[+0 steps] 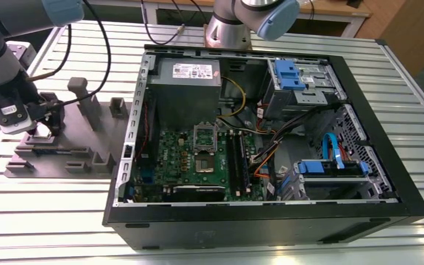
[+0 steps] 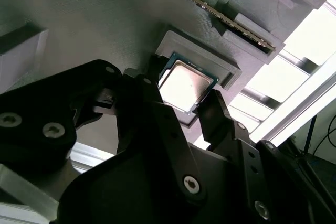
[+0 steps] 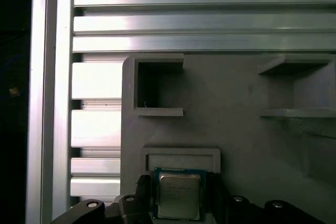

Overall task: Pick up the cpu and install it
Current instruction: 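Pick up the cpu and move it towards the insertion slot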

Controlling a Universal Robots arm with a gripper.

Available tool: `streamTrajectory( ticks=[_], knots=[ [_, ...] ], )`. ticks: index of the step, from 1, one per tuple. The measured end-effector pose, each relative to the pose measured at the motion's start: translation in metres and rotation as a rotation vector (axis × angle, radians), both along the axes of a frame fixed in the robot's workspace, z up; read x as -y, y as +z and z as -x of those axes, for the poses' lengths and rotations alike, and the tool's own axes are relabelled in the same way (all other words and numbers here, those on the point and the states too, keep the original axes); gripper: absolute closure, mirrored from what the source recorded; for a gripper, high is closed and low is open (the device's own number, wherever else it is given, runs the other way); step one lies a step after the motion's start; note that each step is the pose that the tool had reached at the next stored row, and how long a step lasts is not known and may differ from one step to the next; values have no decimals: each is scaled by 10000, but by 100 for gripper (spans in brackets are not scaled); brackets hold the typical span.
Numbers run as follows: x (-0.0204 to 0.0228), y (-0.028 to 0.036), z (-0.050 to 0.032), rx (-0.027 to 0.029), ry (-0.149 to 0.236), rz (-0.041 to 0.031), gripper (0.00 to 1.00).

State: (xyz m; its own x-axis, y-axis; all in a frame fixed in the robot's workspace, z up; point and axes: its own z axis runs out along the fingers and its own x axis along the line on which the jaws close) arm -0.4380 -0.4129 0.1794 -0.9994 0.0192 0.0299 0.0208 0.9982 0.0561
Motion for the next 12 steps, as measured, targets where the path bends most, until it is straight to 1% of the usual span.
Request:
streamTrajectory(
  ticks=[12],
  knots=[
    [-1,16,5,11,0,12,44]
  ],
)
